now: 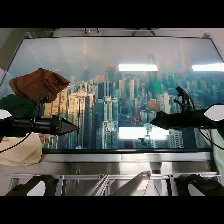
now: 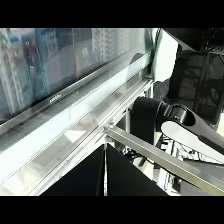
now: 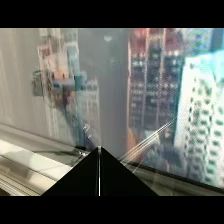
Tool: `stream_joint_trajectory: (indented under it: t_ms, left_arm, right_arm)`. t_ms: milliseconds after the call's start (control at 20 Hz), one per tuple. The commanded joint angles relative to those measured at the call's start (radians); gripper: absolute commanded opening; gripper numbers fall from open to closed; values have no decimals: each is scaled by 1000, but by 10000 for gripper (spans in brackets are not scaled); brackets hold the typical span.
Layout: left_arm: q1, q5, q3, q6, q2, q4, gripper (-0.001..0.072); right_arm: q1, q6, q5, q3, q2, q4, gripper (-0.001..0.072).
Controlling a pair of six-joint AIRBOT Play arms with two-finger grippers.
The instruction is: Fold the shirts.
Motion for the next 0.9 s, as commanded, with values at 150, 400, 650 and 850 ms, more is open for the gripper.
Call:
stream_joint_trajectory:
  t_ms: [150, 400, 650, 850]
  left_arm:
    - [6, 4, 25, 28, 0, 18, -4]
    - [122, 227, 402, -16, -4, 288, 467]
    - [172, 472, 658, -35, -216, 574, 712]
    - [186, 419, 828, -36, -543, 659, 710]
  right_arm:
    - [1, 0, 0, 0, 0, 0, 20]
    - [1, 0, 0, 0, 0, 0, 20]
    - [1, 0, 0, 0, 0, 0, 20]
    - [1, 0, -9, 0, 0, 7, 20]
